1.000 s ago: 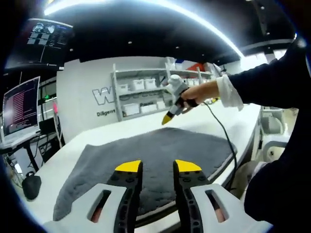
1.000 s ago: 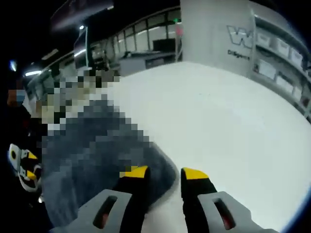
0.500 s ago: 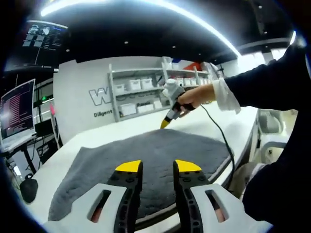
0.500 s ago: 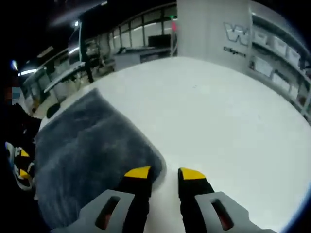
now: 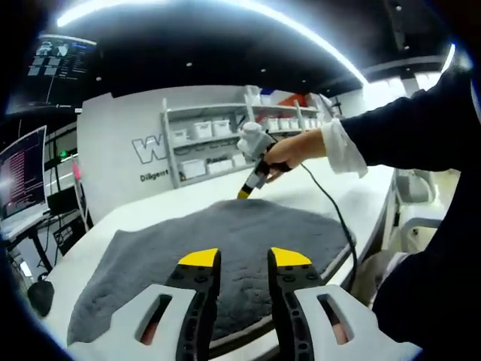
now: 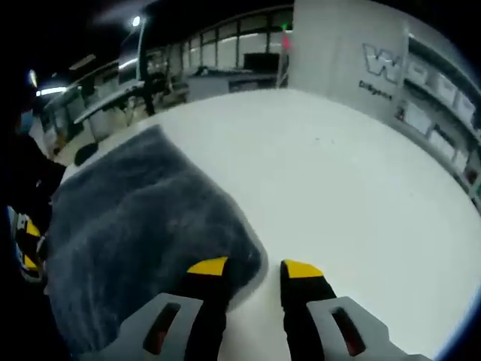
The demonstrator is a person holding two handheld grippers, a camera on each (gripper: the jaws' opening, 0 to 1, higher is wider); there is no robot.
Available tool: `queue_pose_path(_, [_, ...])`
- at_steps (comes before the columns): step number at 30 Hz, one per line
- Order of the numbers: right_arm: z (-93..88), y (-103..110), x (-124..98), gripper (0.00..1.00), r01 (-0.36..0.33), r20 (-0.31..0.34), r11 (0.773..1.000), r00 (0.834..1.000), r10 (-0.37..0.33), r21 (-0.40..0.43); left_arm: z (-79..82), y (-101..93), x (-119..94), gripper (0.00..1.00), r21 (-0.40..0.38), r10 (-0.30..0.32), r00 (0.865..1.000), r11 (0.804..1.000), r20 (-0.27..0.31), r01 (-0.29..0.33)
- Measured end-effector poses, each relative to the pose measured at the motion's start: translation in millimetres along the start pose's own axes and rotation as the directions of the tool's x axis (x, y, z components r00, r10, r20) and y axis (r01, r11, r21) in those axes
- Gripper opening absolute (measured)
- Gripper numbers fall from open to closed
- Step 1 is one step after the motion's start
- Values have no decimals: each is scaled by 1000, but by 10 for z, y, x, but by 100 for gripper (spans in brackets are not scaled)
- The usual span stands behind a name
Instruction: Open the folded towel by lifting each exposed corner and separating the folded layers until the towel lies flat within the target outline without major curled edges
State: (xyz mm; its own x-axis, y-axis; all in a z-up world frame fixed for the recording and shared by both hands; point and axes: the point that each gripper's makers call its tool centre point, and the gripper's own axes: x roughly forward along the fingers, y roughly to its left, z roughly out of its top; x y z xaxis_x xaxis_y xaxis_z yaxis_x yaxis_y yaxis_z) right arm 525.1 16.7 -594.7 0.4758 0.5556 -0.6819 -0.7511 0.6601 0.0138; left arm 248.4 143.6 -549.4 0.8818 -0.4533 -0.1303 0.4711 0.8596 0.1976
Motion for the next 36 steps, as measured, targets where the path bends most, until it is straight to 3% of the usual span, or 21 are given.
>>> queue_pose_path(3, [-1,49,3,24,-45,19,997,999,44,56,-1,7,-3,25,1,3,1000,1000,0,-3])
queue_pose_path(8, [-41,38,14,26,-54,26,994,998,52,95,-14,-2,-5,25,7,4,1000,1000,-7,-4])
queue_pose_path(18, [-70,169,12,20,-42,28,998,999,41,36,-9,-32,-7,25,12,1,1000,1000,-5,-1])
queue_pose_path(23, [-68,209,25,11,-64,7,998,998,64,5,-13,-50,-2,25,14,-5,1000,1000,-6,5])
queue_pose_path(31, [-29,198,62,3,-83,-19,997,996,83,-7,-3,-96,15,25,33,-16,1000,999,-6,16])
queue_pose_path(36, [-11,163,59,1,-73,-3,997,997,73,-21,14,-155,49,25,48,-36,999,998,-2,36])
